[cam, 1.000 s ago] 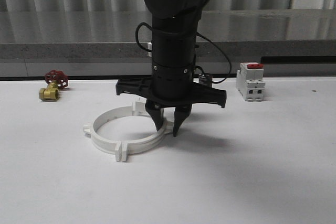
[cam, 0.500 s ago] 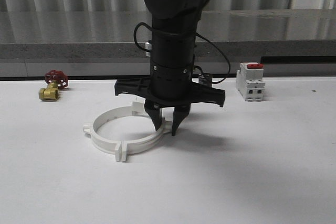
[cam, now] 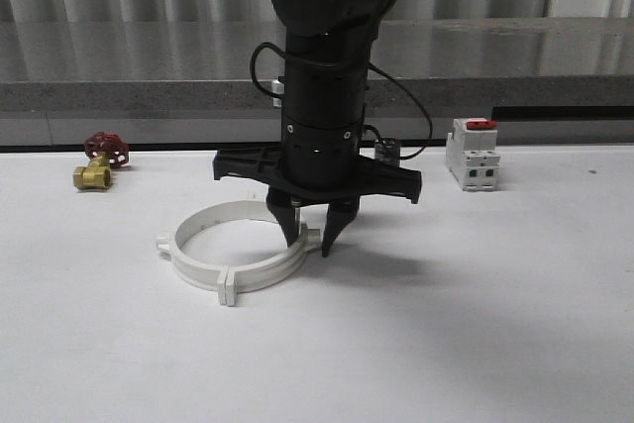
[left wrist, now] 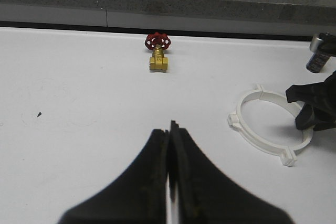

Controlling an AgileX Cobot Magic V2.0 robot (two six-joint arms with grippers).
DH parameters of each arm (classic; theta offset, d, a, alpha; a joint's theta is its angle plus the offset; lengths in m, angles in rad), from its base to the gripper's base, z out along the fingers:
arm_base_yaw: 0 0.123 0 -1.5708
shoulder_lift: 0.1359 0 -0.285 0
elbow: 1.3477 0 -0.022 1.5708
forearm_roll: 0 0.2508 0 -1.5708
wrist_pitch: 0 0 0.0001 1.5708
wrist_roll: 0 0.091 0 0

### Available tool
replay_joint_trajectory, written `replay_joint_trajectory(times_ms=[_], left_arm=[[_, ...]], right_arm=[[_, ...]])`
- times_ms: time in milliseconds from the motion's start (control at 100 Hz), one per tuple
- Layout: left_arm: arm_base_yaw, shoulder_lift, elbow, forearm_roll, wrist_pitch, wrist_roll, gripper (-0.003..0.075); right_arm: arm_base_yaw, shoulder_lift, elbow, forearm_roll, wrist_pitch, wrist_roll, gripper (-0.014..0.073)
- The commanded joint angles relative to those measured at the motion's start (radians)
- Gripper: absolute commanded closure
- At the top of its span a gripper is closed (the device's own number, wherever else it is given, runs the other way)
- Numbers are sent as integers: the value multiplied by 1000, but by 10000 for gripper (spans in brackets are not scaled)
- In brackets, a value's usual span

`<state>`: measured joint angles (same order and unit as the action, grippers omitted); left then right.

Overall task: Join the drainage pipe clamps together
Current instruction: 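Press the held half-ring against the placed one to close the ring, then open the right gripper and lift it away from the ring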

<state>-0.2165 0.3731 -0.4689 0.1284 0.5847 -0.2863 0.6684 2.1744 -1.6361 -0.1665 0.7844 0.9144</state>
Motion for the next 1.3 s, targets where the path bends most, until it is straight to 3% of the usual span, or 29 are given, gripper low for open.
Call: replay_joint_trajectory(times_ms=[0,90,290,640,970,1290], left_arm=[[2,4,-26,-1,-73,-1,741],[2,4,-26,-1,-73,-1,741],[2,4,-26,-1,-73,-1,741],[2,4,-26,-1,-73,-1,741],[2,4,-26,-1,-73,-1,741],[2,4,-26,-1,-73,-1,741]], right_arm=[[-3,-51,-33,-8,-35,-9,207],[-3,-51,-33,-8,-38,-8,154],[-4,-61,-33,-13,-10,-8,156],[-70,-242,-4,-165,57,-48,156],[-278,-576,217,-148,29,-287,156],[-524,-993,588,21,-33,-525,156]])
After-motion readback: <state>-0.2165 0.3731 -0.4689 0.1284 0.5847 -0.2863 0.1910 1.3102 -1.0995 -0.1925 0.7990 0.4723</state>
